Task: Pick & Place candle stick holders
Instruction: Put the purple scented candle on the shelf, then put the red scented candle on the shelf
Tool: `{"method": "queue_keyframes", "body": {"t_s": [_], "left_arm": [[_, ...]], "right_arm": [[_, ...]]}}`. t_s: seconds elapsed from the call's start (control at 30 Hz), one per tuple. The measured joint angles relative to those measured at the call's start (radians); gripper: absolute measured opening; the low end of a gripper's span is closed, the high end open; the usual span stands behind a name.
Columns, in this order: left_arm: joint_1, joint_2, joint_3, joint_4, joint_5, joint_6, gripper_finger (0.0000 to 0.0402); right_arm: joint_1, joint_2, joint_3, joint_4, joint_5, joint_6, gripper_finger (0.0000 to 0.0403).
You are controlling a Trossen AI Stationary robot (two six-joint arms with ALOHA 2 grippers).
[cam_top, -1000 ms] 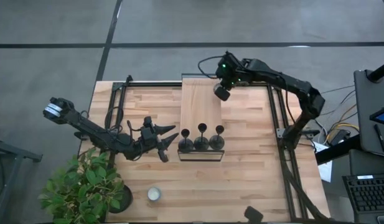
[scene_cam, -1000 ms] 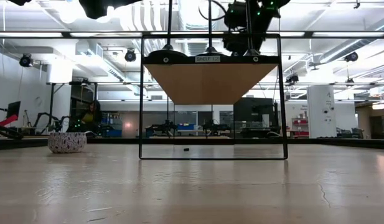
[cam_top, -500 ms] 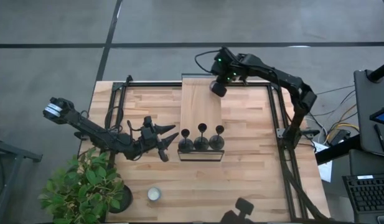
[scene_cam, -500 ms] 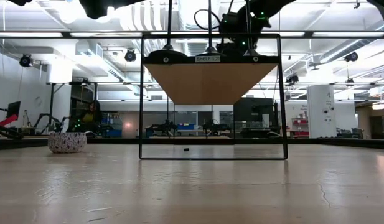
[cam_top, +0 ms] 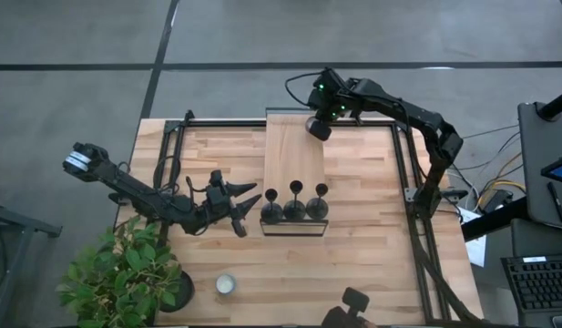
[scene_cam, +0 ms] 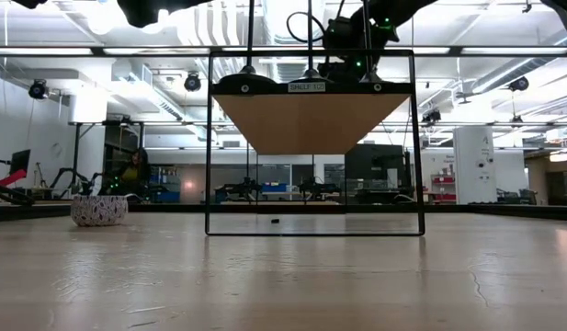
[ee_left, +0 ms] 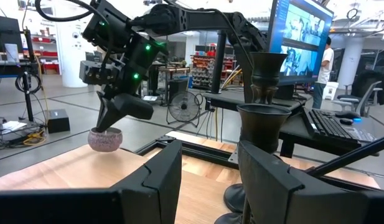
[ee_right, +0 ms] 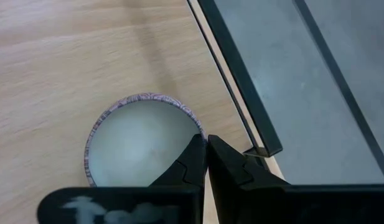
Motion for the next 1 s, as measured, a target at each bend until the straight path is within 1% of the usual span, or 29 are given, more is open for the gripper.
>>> {"method": "queue_keyframes", "body": {"t_s": [0.4, 0.67, 0.87, 1.0], "left_arm": [[0.000, 0.000, 0.000, 0.000, 0.000, 0.000, 0.0154], [0.000, 0.000, 0.000, -0.003, 0.000, -0.001, 0.0154], [0.000, 0.000, 0.000, -0.013, 0.000, -0.001, 0.0154], [0.000, 0.000, 0.000, -0.021, -0.001, 0.004, 0.0154]], "right_arm": [[0.000, 0.000, -0.004, 0.000, -0.004, -0.007, 0.0014], [0.000, 0.000, -0.004, 0.028, -0.007, -0.007, 0.0055], [0.000, -0.005, -0.004, 0.019, -0.001, -0.023, 0.0084], [0.000, -0.028, -0.003, -0.020, 0.049, -0.006, 0.0098]]}}
